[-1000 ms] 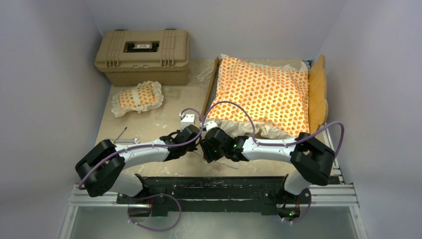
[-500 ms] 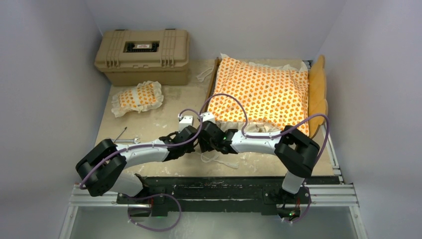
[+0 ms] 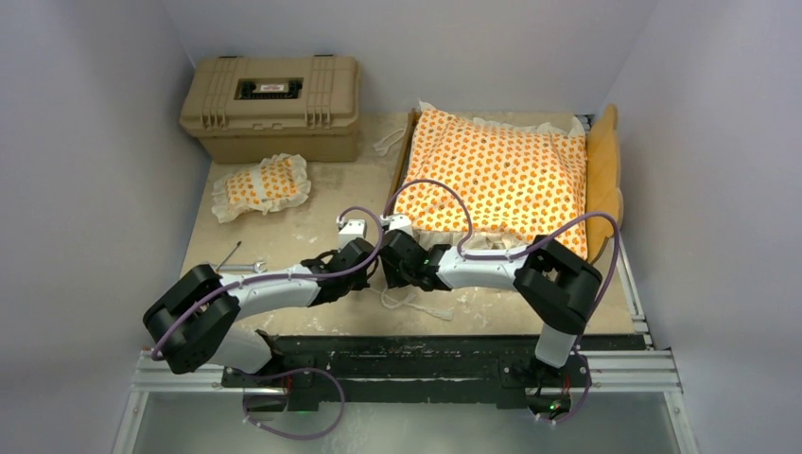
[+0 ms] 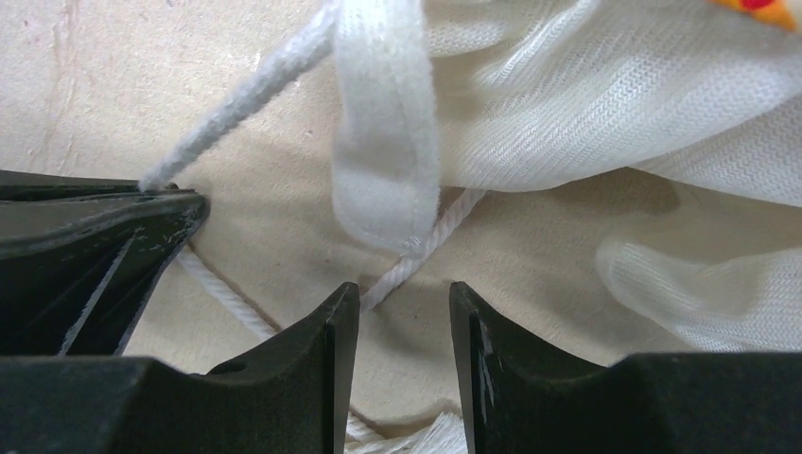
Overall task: Set up the pet bed
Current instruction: Tie the ropes to the bed frame.
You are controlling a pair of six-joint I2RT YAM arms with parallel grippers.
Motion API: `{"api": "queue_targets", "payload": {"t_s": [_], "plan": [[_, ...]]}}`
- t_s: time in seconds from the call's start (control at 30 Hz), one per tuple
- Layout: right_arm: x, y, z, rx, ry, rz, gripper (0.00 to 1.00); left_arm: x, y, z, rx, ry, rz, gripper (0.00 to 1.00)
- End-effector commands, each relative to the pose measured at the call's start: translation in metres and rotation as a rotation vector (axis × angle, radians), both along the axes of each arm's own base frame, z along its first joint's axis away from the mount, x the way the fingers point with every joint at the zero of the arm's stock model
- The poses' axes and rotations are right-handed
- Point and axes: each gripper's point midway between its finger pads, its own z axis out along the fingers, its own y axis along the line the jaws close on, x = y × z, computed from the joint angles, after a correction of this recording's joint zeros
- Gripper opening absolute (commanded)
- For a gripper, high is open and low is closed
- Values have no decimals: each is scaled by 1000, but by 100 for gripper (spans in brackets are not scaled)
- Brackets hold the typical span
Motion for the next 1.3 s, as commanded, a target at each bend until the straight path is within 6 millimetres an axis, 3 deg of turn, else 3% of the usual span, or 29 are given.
{"api": "queue_targets", "payload": {"t_s": [0.0,0.23,0.37,0.43,0.57,0.6,0.67,0.9,1.0,1.1,1.17,1.27], "plan": [[-24,-12,-30,-103,64,28,44,12,-15,19,-58,-45,-22,0],[-21,-17,-45,-172,72,14,41,17,-25,26,-86,-53,-35,0],[-27,-33,-50,-215,86,-4,26,19,-26,29,-88,-57,-39,1],[-30,-41,-50,-233,93,-11,14,18,-26,29,-87,-57,-42,1],[-33,-53,-43,-246,93,-20,12,19,-30,30,-100,-54,-53,2],[-34,-53,-36,-224,92,-18,12,18,-33,31,-108,-52,-60,2],[-36,-51,-19,-175,86,-13,0,19,-38,32,-122,-47,-75,3],[-37,-28,82,66,8,134,0,19,-72,45,-249,-31,-157,5],[-40,-14,117,197,-7,220,0,25,-101,67,-387,-69,-204,9],[-40,-5,130,269,-6,264,0,30,-105,77,-411,-90,-194,27],[-36,-3,129,279,-10,259,0,32,-94,80,-364,-106,-172,41],[-35,3,127,307,-5,266,0,28,-76,90,-323,-144,-165,54]]}}
